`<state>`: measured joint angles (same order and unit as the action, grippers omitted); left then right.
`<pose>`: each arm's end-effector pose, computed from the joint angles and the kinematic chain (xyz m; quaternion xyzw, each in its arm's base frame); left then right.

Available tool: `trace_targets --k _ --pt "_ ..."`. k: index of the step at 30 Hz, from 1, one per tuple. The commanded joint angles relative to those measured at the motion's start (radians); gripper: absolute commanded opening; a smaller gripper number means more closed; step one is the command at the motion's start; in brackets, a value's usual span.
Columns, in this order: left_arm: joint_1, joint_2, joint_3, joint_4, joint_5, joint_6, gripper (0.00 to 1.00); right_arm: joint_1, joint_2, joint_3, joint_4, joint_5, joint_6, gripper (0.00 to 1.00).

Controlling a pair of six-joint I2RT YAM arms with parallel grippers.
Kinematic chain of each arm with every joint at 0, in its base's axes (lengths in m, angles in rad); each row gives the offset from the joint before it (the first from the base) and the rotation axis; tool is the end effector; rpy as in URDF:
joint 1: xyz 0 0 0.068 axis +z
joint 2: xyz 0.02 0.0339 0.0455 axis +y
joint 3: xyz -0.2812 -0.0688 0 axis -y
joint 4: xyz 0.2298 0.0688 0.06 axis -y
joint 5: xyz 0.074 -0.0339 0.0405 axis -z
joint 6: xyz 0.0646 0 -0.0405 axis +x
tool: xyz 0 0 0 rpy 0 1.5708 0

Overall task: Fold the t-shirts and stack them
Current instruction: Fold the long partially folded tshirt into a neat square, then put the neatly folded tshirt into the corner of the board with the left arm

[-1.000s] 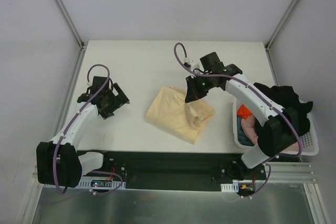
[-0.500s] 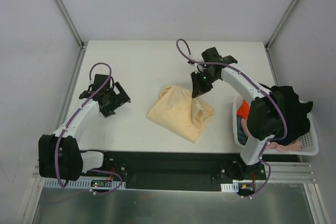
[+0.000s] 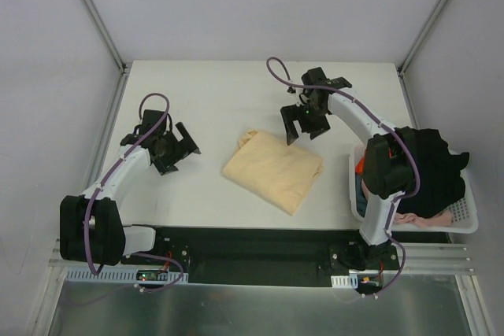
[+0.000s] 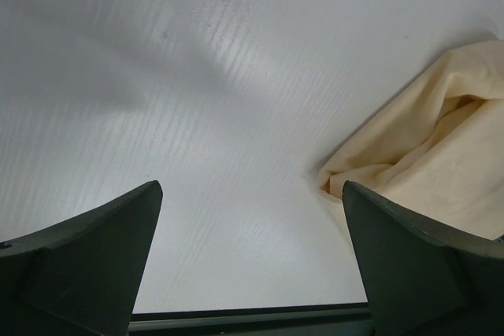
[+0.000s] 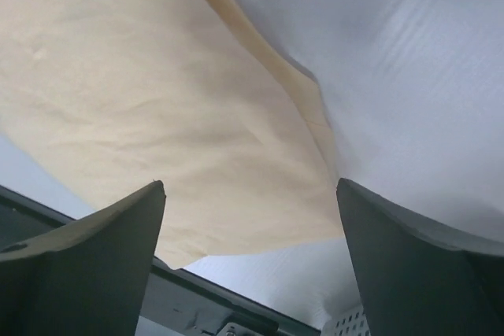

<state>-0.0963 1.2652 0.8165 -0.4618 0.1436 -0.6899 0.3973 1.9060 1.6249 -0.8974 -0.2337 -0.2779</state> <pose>0.2510 -0.0335 0.2271 -0.2537 0.9091 -0.1865 0.2727 0.3651 0.1694 0.2465 -0.3441 0.9116 0.1257 0.1864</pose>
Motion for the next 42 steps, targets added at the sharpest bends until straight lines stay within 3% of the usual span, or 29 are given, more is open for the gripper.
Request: trace_targets --k 1,6,11,16,22,27,35,42 --pt "0.009 -0.026 0.023 0.032 0.105 0.026 0.99 -0.003 -0.085 0.027 -0.051 0.161 0.069 0.97" --pt "-0.038 -0.021 0.024 0.103 0.215 0.017 0.99 -0.003 -0.286 -0.152 0.066 0.125 0.173 0.97" --pt "-0.254 0.031 0.099 0.161 0.228 0.009 0.99 -0.003 -0.493 -0.371 0.239 -0.073 0.322 0.97" --pt "-0.351 0.173 0.193 0.21 0.258 -0.002 0.99 -0.003 -0.552 -0.545 0.38 -0.199 0.444 0.97" --pt "-0.425 0.357 0.242 0.233 0.304 -0.017 0.99 -0.002 -0.443 -0.582 0.422 -0.184 0.502 0.97" --pt "-0.444 0.419 0.19 0.235 0.265 -0.039 0.99 -0.003 -0.335 -0.557 0.426 -0.112 0.488 0.97" --pt "-0.451 0.418 0.087 0.242 0.225 -0.085 0.99 0.024 -0.13 -0.473 0.434 -0.056 0.428 0.97" --pt "-0.482 0.283 -0.01 0.244 0.151 -0.138 0.99 0.046 -0.036 -0.294 0.342 0.074 0.324 0.97"
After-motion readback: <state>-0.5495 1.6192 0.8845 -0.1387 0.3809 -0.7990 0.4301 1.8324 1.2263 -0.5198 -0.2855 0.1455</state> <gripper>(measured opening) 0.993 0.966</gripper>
